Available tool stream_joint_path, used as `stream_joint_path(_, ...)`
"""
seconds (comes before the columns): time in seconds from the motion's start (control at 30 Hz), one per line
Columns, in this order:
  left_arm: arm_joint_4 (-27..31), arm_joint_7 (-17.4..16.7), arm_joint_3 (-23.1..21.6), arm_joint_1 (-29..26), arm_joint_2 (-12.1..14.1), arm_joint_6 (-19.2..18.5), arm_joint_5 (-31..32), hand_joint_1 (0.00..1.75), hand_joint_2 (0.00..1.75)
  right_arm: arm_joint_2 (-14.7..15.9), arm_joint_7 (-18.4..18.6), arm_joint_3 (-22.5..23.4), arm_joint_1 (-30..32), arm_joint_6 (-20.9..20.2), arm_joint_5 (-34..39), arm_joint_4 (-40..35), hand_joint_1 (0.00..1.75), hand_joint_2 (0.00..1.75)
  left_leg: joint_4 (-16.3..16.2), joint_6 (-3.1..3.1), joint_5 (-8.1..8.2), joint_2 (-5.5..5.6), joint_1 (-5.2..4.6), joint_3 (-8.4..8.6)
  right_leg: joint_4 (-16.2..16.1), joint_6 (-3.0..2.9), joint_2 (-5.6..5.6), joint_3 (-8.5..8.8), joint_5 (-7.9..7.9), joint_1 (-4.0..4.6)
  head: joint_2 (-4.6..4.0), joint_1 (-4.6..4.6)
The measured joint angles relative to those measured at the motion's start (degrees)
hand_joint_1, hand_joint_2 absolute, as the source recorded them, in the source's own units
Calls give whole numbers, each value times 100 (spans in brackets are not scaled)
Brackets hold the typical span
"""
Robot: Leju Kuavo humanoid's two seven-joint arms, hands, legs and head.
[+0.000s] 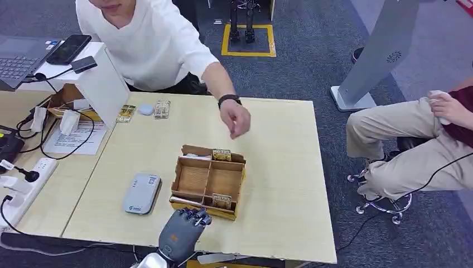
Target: Pass the card to the sensor for recognition and then transmit it.
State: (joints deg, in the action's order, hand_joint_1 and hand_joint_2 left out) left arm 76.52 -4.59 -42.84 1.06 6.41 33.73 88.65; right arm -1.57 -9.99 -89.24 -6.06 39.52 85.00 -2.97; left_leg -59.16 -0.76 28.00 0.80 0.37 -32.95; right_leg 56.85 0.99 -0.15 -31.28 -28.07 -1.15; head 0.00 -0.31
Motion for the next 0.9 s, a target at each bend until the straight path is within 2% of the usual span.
stream_joint_path(0.13,0,0,0,0,-15,0,0,175,175,0,2,0,0,0,-20,-2,0,175,0,0,0,0,0,0,0,0,0,0,0,0,2,0)
stream_joint_path(0.17,0,0,0,0,-20,0,0,169,175,2,2,0,0,0,-22,-2,0,175,0,0,0,0,0,0,0,0,0,0,0,0,0,0)
stream_joint_path(0.2,0,0,0,0,-22,0,0,14,175,2,2,0,0,0,-24,-2,0,175,0,0,0,0,0,0,0,0,0,0,0,0,2,0)
stream_joint_path(0.23,0,0,0,0,-22,0,0,0,175,2,4,0,0,0,-35,-2,0,175,0,0,0,0,0,0,0,0,0,0,0,0,0,0)
stream_joint_path(0.9,11,-181,109,-125,-88,173,2,0,175,2,-11,0,2,0,87,-9,0,175,0,0,0,0,0,0,0,0,0,0,0,0,2,0)
